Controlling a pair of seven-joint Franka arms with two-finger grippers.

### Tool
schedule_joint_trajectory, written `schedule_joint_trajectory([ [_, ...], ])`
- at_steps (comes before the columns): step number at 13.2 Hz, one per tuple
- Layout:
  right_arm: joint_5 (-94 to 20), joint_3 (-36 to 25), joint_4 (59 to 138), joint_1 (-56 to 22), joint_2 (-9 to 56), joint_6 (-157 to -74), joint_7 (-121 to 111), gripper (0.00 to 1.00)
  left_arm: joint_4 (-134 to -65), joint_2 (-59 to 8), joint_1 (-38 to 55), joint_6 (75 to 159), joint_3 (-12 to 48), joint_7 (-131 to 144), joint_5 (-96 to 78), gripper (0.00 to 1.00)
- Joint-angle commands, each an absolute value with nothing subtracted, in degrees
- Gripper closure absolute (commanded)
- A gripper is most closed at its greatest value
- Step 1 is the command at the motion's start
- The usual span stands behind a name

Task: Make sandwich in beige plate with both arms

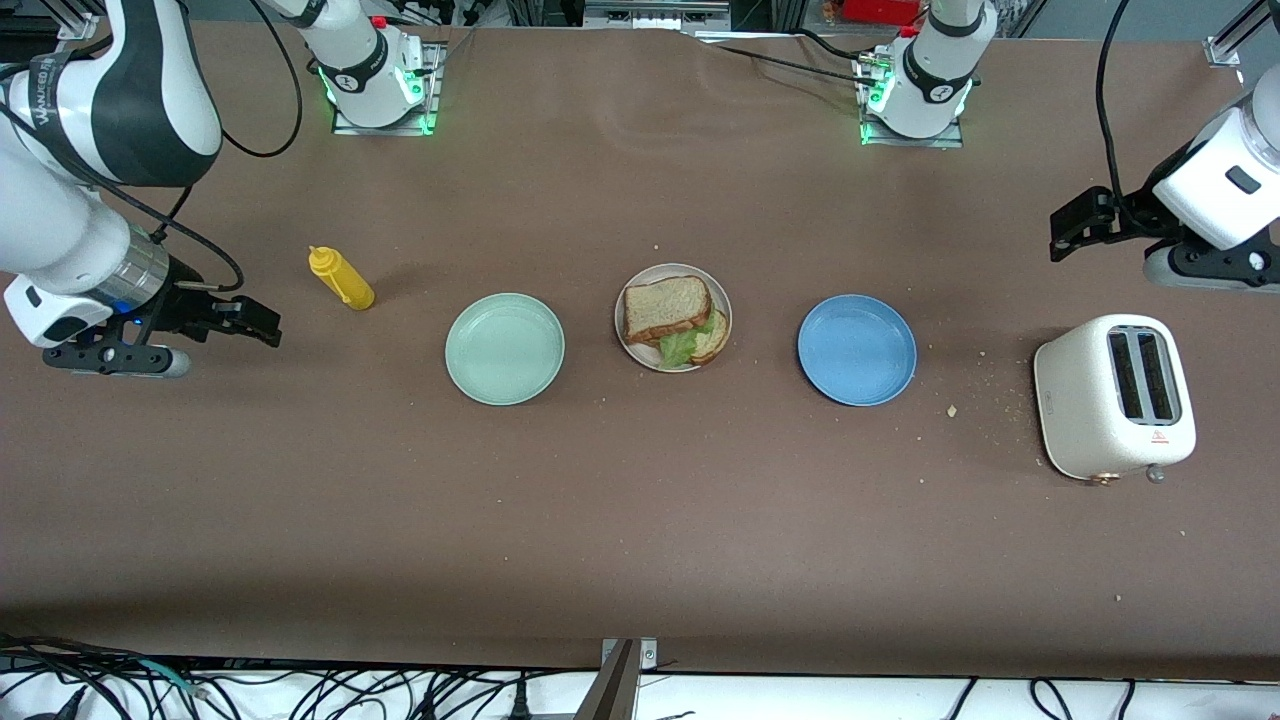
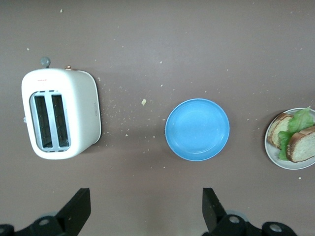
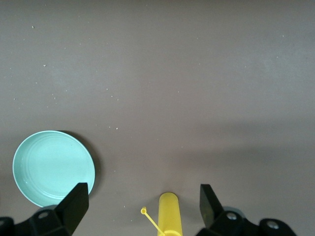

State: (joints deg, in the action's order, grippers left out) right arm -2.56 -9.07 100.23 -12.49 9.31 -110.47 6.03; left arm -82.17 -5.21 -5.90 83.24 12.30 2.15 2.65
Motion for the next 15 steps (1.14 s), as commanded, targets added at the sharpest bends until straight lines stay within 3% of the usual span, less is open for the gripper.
schedule_joint_trajectory([
  [1,-1.58,-9.05,99.76,-12.74,9.58,-110.74,6.24,0.00,-88.85,-0.01,-2.20,85.96,6.86,0.35,1.23,0.00],
  [3,-1.58,-9.14,99.76,-12.66,9.14,-110.39,6.24,0.00,-91.57,2.19,-2.46,87.53,6.86,0.88,1.32,0.00],
  [6,-1.67,-9.32,99.23,-12.31,8.18,-109.95,6.07,0.00,-88.52,0.36,-2.99,86.40,6.94,0.62,1.67,0.00],
  [15,-2.20,-10.63,99.05,-12.22,6.42,-108.28,6.42,0.00,-88.24,0.26,-3.25,84.46,7.03,0.44,1.23,0.00],
])
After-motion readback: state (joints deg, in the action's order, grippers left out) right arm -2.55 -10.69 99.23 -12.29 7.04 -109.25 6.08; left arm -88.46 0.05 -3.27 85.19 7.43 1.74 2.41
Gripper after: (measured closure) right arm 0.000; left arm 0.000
